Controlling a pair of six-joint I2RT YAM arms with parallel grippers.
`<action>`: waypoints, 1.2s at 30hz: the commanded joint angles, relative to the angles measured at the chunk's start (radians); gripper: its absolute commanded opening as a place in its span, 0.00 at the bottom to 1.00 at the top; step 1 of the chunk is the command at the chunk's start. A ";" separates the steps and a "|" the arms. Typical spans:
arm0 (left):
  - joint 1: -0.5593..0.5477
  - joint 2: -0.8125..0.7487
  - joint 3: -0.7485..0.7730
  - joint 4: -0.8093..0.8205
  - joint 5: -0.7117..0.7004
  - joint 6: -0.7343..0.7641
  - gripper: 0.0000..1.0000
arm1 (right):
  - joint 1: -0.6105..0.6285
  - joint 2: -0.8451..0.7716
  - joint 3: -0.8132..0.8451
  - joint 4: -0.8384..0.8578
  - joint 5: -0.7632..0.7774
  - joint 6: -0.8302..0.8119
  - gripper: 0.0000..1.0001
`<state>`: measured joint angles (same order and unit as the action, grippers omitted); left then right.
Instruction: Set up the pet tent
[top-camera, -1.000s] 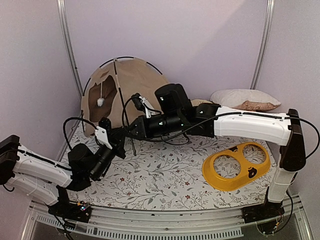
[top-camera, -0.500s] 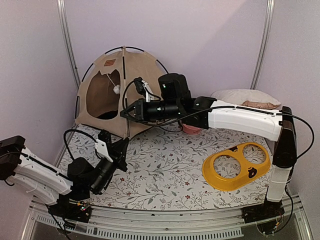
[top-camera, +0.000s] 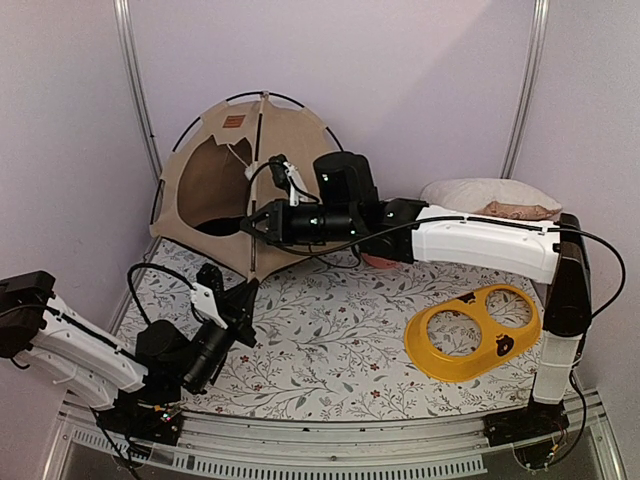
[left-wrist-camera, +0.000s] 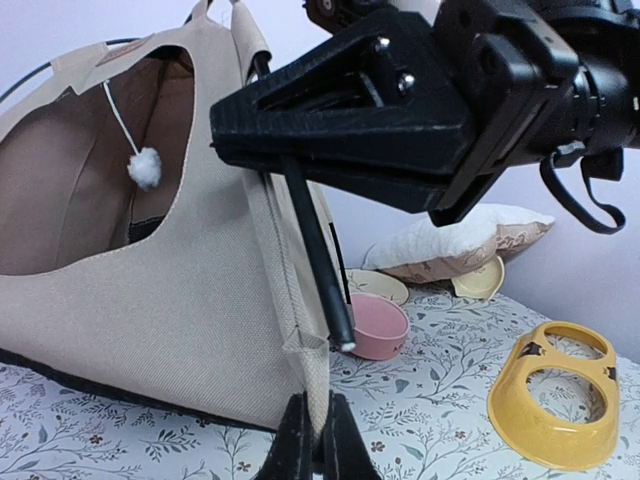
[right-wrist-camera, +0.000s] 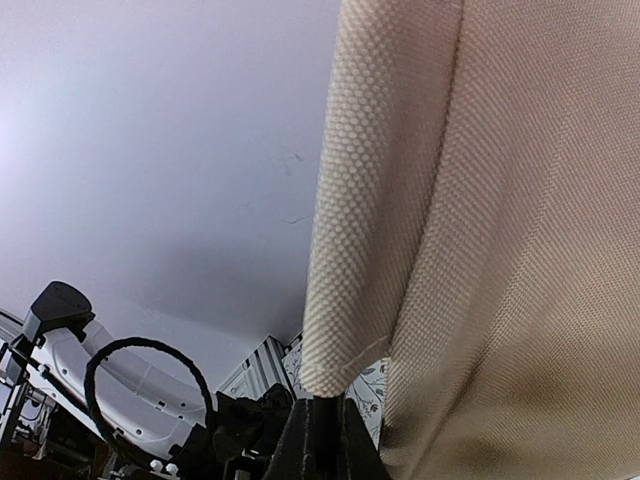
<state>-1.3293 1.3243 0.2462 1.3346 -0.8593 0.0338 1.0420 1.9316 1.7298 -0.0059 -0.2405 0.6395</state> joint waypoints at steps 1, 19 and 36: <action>-0.079 0.010 -0.014 -0.042 0.060 0.017 0.00 | -0.041 -0.002 -0.002 0.165 0.184 -0.017 0.00; -0.097 -0.025 -0.044 -0.044 0.023 0.003 0.00 | -0.042 0.000 -0.026 0.164 0.250 -0.041 0.00; -0.063 -0.061 -0.020 -0.061 0.042 0.015 0.00 | 0.000 0.039 -0.006 0.130 0.236 -0.083 0.00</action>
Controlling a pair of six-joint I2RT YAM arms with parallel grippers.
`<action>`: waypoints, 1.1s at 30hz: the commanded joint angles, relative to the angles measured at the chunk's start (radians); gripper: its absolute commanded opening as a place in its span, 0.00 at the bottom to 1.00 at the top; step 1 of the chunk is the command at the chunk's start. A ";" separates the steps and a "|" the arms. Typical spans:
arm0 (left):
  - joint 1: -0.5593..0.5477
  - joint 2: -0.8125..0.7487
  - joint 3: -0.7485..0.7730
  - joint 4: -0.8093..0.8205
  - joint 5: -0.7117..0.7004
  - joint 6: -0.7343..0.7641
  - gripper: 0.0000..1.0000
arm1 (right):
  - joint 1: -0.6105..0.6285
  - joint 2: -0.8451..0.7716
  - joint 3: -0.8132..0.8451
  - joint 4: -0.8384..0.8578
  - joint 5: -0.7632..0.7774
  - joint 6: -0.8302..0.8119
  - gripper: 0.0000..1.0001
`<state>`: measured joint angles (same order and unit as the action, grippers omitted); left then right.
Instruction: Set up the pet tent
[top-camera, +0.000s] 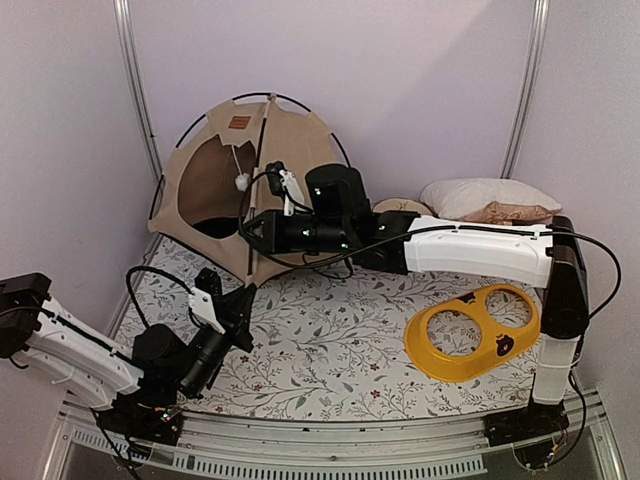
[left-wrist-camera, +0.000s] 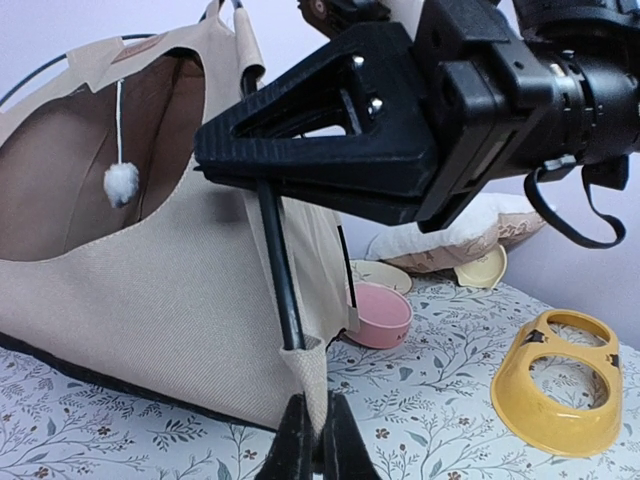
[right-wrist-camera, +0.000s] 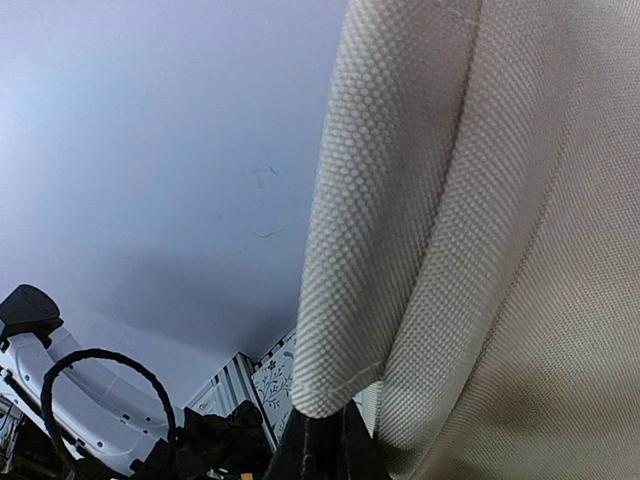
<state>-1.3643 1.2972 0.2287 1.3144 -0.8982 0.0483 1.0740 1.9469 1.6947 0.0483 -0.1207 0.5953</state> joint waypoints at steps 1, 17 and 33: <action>-0.023 -0.041 0.001 -0.048 0.085 0.003 0.00 | -0.032 0.025 0.027 0.070 0.113 -0.039 0.00; 0.061 -0.109 0.023 -0.138 0.143 -0.072 0.00 | -0.001 0.039 -0.006 0.027 0.081 -0.084 0.00; 0.099 -0.165 0.018 -0.168 0.168 -0.097 0.00 | 0.028 0.054 -0.001 0.002 0.099 -0.122 0.00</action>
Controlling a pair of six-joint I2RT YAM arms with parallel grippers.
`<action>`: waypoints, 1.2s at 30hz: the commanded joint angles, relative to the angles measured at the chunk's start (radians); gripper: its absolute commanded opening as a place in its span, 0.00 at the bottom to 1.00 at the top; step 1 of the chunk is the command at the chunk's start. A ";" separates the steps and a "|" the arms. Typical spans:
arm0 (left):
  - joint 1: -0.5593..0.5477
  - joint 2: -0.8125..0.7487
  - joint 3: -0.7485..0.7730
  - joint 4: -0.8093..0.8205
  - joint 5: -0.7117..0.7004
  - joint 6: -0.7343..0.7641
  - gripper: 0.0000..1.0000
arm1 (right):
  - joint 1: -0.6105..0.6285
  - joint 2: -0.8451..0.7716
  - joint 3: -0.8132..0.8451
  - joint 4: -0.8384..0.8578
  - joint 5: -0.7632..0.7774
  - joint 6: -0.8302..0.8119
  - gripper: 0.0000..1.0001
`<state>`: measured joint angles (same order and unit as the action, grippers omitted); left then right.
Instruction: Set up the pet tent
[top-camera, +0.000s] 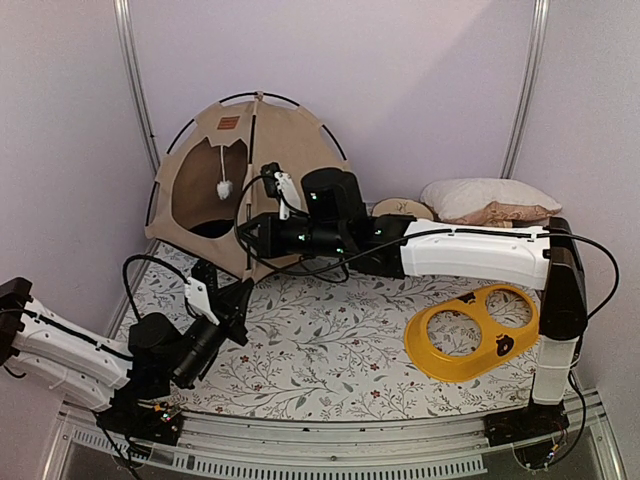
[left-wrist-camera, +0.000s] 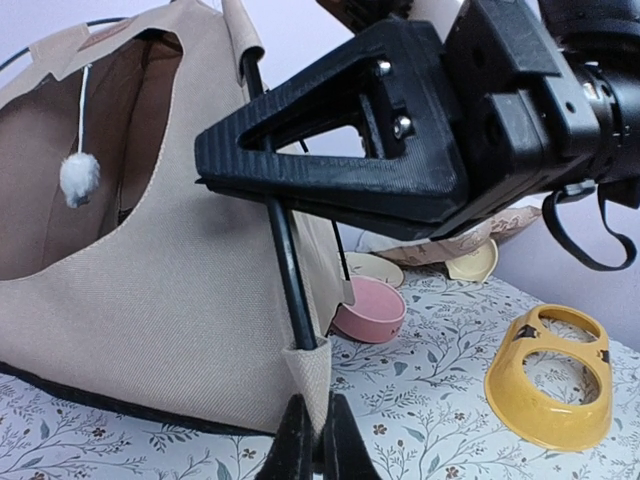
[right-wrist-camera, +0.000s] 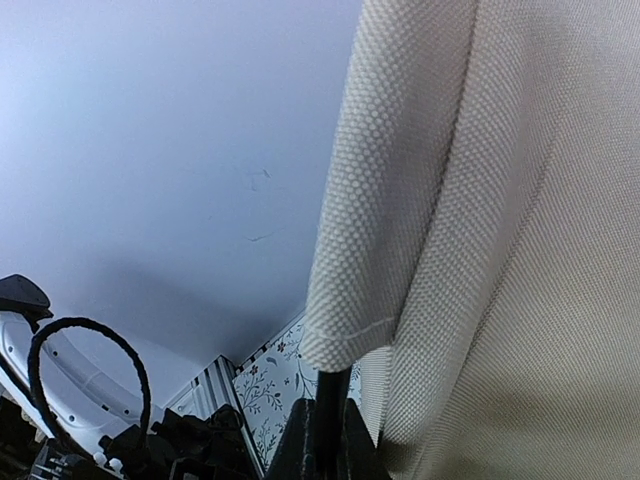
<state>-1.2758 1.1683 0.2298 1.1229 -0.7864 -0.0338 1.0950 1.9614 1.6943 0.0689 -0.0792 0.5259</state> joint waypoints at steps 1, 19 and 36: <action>0.013 -0.041 0.019 0.018 0.058 -0.014 0.00 | 0.009 0.042 0.001 -0.024 0.062 -0.056 0.00; 0.060 -0.131 0.092 -0.199 0.148 -0.115 0.15 | 0.029 0.064 -0.053 -0.022 0.054 -0.119 0.00; 0.212 -0.429 0.342 -0.936 -0.103 -0.349 0.45 | 0.031 0.038 -0.219 0.145 -0.075 -0.233 0.00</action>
<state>-1.1519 0.7773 0.4583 0.5396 -0.7929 -0.2466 1.1187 2.0285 1.5471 0.1028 -0.0742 0.3569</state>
